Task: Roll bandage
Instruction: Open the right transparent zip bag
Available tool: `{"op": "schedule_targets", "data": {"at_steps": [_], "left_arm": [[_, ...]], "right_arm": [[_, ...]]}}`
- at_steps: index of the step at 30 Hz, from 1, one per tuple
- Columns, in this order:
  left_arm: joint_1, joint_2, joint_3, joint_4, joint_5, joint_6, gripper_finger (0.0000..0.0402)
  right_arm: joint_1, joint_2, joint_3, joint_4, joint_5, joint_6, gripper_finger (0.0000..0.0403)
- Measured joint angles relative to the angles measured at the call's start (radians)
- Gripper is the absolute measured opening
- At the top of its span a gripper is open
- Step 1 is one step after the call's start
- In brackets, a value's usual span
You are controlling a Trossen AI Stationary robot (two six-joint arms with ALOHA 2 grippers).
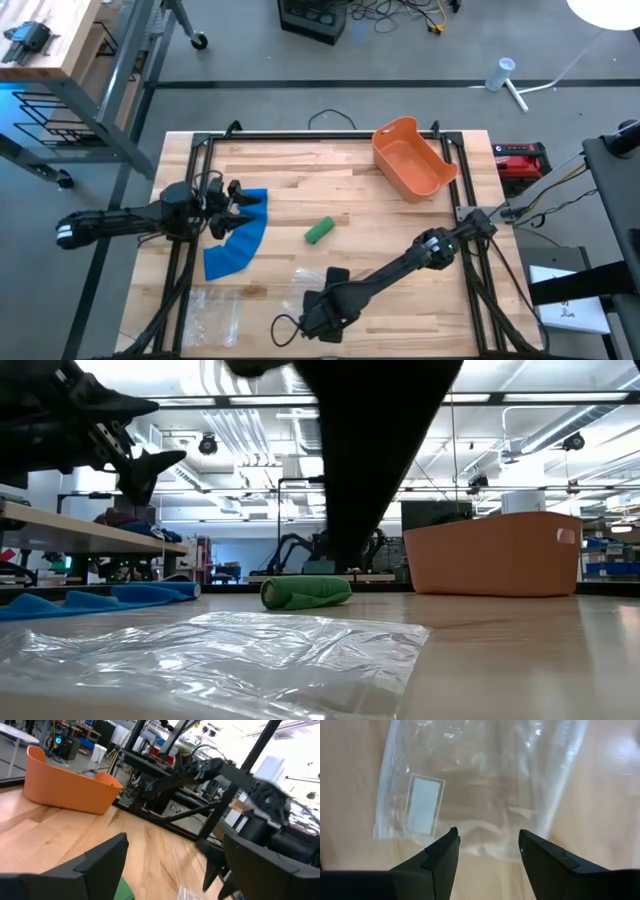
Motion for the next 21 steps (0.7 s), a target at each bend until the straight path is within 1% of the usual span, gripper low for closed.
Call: {"op": "schedule_targets", "data": {"at_steps": [2, 4, 6, 8, 10, 12, 14, 18, 21], "left_arm": [[0.000, 0.012, 0.000, -0.004, 0.000, 0.000, 0.0320], [0.000, 0.025, 0.000, -0.002, 0.000, 0.000, 0.0320], [0.000, 0.037, 0.000, -0.002, 0.000, 0.000, 0.0320], [0.000, 0.049, 0.000, -0.002, 0.000, 0.000, 0.0320], [0.000, 0.060, 0.000, -0.001, 0.000, 0.000, 0.0320], [0.000, 0.070, 0.000, -0.002, 0.000, 0.000, 0.0320], [0.000, 0.080, 0.000, -0.002, 0.000, 0.000, 0.0320], [0.000, 0.098, 0.000, -0.002, 0.000, 0.000, 0.0320], [0.000, 0.111, 0.000, -0.002, 0.000, 0.000, 0.0320]], "right_arm": [[0.006, -0.015, 0.000, -0.022, 0.019, -0.002, 0.0199], [0.010, -0.027, -0.009, -0.008, 0.047, -0.008, 0.0199], [0.011, -0.028, -0.018, 0.055, 0.056, -0.011, 0.0199], [0.011, -0.028, -0.030, 0.169, 0.057, -0.031, 0.0199], [0.014, -0.027, -0.041, 0.287, 0.045, -0.087, 0.0199], [0.016, -0.014, -0.050, 0.365, 0.035, -0.154, 0.0199], [0.017, 0.002, -0.065, 0.409, 0.017, -0.217, 0.0199], [-0.002, 0.010, -0.103, 0.501, -0.075, -0.277, 0.0199], [-0.015, 0.017, -0.122, 0.498, -0.084, -0.283, 0.0199]]}}
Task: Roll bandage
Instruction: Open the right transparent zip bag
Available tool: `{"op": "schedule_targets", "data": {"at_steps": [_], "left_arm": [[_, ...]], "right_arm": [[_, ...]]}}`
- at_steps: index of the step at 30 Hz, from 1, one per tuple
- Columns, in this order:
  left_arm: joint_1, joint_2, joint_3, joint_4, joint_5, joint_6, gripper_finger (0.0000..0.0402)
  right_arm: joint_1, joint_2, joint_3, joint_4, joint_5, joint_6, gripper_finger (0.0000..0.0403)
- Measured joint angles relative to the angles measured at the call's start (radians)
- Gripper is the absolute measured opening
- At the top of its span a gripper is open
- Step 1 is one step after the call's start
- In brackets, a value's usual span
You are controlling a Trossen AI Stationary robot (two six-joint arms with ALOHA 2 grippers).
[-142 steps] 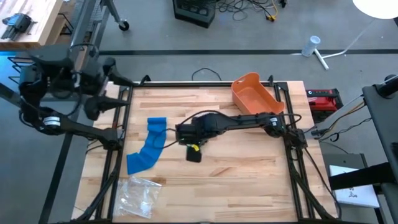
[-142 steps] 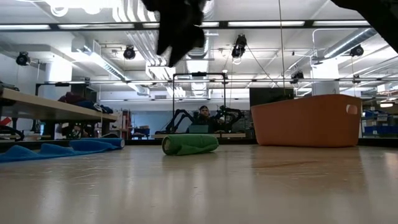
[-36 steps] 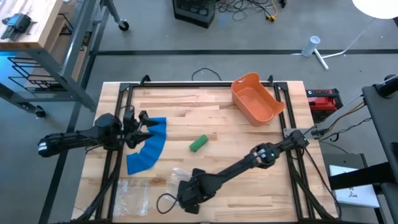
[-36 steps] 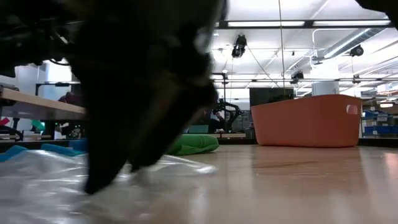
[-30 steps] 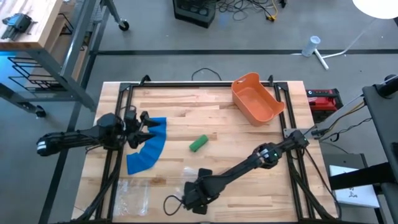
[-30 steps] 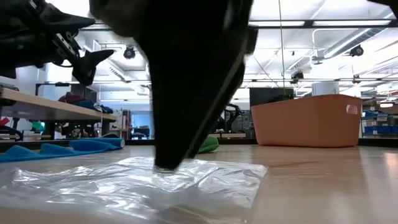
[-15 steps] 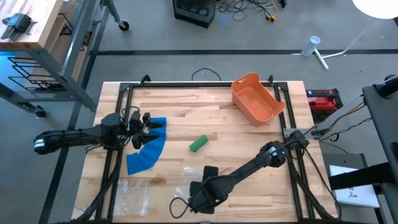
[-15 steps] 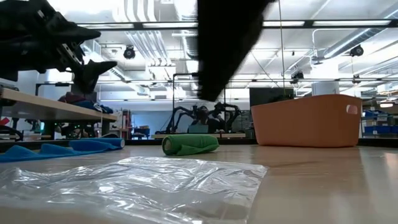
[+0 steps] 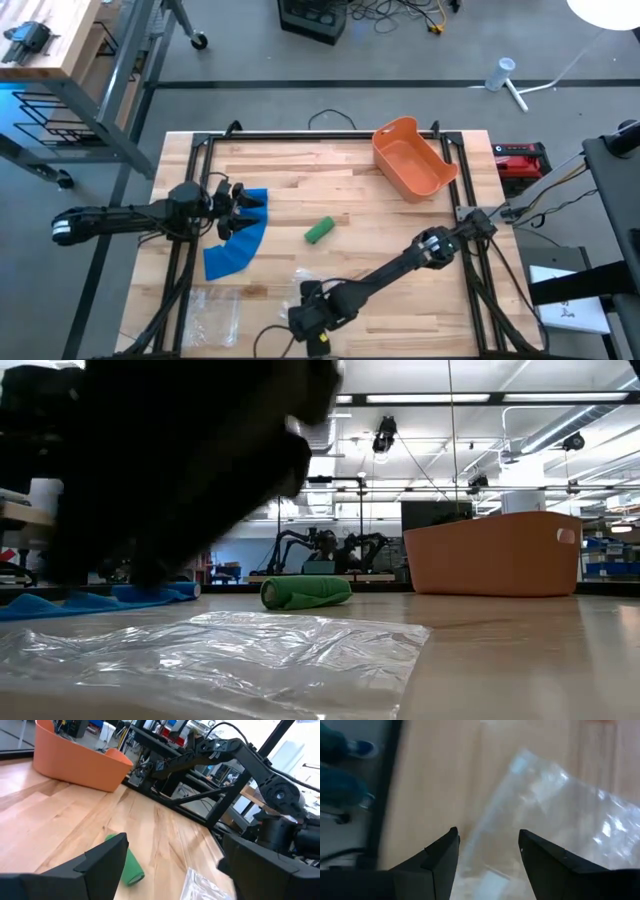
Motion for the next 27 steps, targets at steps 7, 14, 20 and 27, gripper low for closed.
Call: {"op": "schedule_targets", "data": {"at_steps": [7, 14, 20, 27], "left_arm": [[0.000, 0.025, 0.000, 0.000, 0.000, 0.000, 0.0320], [0.000, 0.047, 0.000, 0.001, 0.000, 0.000, 0.0320], [0.000, 0.064, 0.000, 0.000, 0.000, 0.000, 0.0320], [0.000, 0.085, 0.000, 0.001, 0.000, 0.000, 0.0320]], "right_arm": [[-0.007, 0.031, -0.014, -0.065, 0.002, -0.040, 0.0199], [-0.006, 0.009, -0.015, -0.149, 0.001, -0.069, 0.0199], [0.021, -0.013, 0.002, -0.107, -0.006, -0.093, 0.0199], [0.030, 0.027, -0.007, -0.094, -0.001, -0.059, 0.0199]]}}
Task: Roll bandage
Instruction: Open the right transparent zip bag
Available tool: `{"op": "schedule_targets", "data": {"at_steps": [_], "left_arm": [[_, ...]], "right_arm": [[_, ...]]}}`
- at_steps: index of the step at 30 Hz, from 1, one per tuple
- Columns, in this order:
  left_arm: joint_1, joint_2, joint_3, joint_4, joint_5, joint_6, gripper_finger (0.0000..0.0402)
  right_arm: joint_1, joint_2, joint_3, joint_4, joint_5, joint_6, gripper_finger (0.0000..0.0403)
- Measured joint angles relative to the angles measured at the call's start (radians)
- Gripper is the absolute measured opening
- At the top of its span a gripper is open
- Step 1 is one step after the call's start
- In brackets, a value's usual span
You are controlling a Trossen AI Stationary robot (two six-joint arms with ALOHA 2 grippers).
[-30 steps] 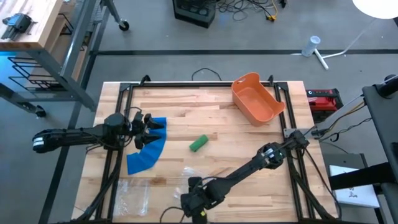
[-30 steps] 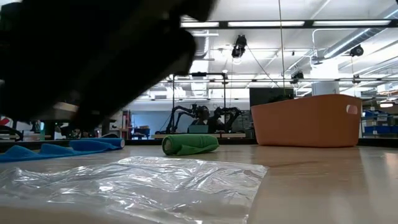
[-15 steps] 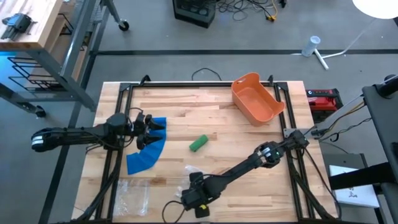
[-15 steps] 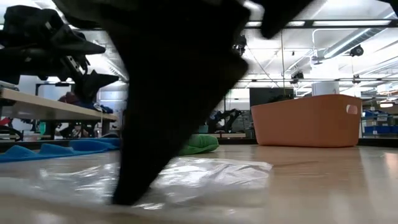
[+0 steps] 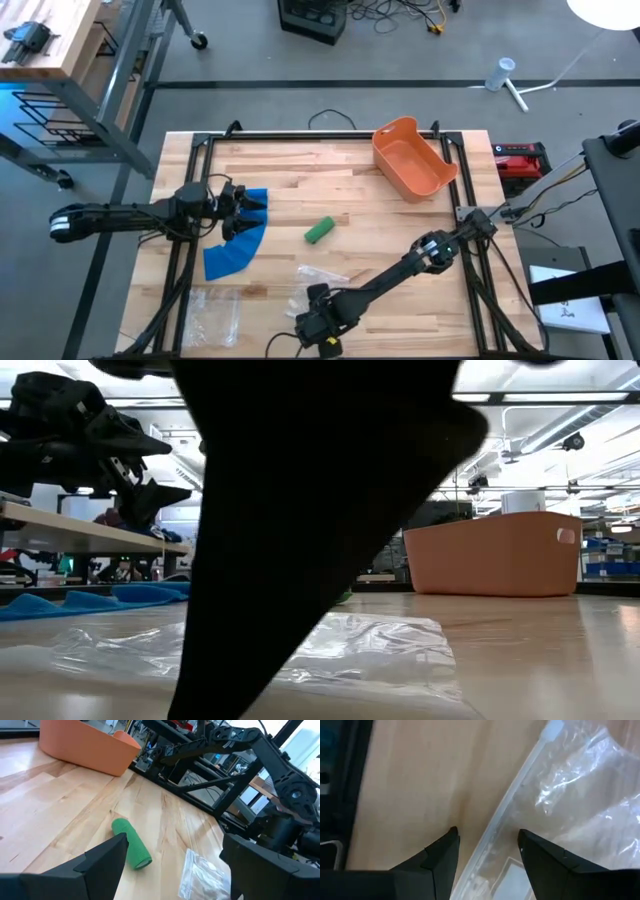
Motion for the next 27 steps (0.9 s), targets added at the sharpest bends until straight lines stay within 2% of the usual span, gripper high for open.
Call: {"op": "schedule_targets", "data": {"at_steps": [4, 7, 19, 23, 27], "left_arm": [[0.000, 0.010, 0.000, -0.003, 0.000, 0.000, 0.0320], [0.000, 0.018, 0.000, -0.001, 0.000, 0.000, 0.0320], [0.000, 0.041, 0.000, 0.000, 0.000, 0.000, 0.0320], [0.000, 0.049, 0.000, -0.001, 0.000, 0.000, 0.0320], [0.000, 0.057, 0.000, -0.001, 0.000, 0.000, 0.0320]], "right_arm": [[-0.001, 0.017, 0.004, -0.023, 0.019, 0.054, 0.0193], [-0.002, 0.018, 0.002, -0.051, 0.038, 0.076, 0.0175], [-0.005, -0.011, -0.004, -0.186, 0.031, 0.069, 0.0014], [-0.006, -0.065, 0.005, -0.284, 0.024, 0.069, 0.0008], [-0.015, -0.209, 0.019, -0.315, 0.024, 0.047, 0.0003]]}}
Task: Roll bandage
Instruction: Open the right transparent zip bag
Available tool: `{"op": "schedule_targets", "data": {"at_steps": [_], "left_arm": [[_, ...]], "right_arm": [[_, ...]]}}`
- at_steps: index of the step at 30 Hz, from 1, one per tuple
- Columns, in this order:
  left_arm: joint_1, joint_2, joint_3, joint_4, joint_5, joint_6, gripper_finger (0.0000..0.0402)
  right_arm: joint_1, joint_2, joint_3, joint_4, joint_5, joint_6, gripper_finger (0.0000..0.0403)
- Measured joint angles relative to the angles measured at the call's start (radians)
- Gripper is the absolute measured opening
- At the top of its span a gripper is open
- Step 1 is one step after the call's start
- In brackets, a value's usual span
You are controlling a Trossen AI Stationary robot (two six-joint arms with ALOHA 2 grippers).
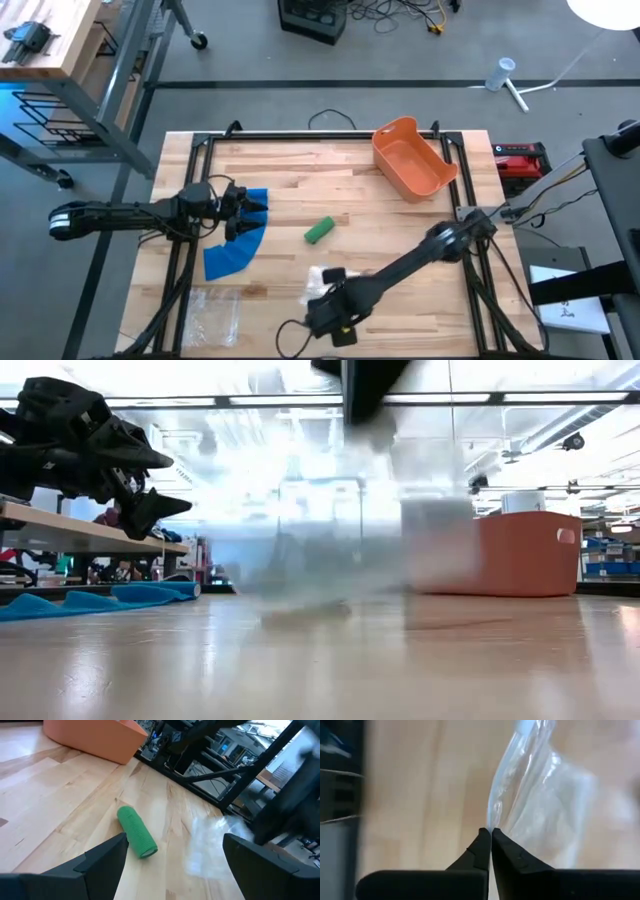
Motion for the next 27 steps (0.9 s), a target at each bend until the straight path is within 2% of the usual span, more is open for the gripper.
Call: {"op": "schedule_targets", "data": {"at_steps": [7, 10, 13, 16, 19, 21, 23, 27], "left_arm": [[0.000, 0.016, 0.000, 0.065, -0.004, -0.030, 0.0320], [0.000, 0.023, 0.000, 0.203, -0.016, -0.203, 0.0320], [0.000, 0.038, 0.000, 0.393, -0.096, -0.292, 0.0320], [0.001, 0.048, 0.001, 0.594, -0.125, -0.278, 0.0320], [0.002, 0.055, 0.047, 0.673, -0.100, -0.226, 0.0320], [0.002, 0.062, 0.120, 0.640, -0.051, -0.190, 0.0320], [0.002, 0.084, 0.228, 0.540, 0.011, -0.114, 0.0320], [0.002, 0.158, 0.496, 0.146, 0.072, 0.123, 0.0320]], "right_arm": [[-0.057, -0.235, -0.002, 0.005, 0.013, 0.007, 0.0001], [-0.095, -0.325, 0.001, 0.008, 0.018, 0.021, 0.0001], [-0.141, -0.378, -0.002, 0.007, 0.017, 0.025, 0.0001], [-0.196, -0.418, -0.003, 0.008, 0.015, 0.047, 0.0001], [-0.253, -0.452, -0.002, 0.010, -0.001, 0.050, 0.0000], [-0.293, -0.466, -0.002, 0.012, -0.027, 0.050, 0.0000], [-0.337, -0.474, -0.002, 0.013, -0.076, 0.042, 0.0000], [-0.422, -0.486, -0.002, 0.009, -0.203, 0.034, 0.0000]]}}
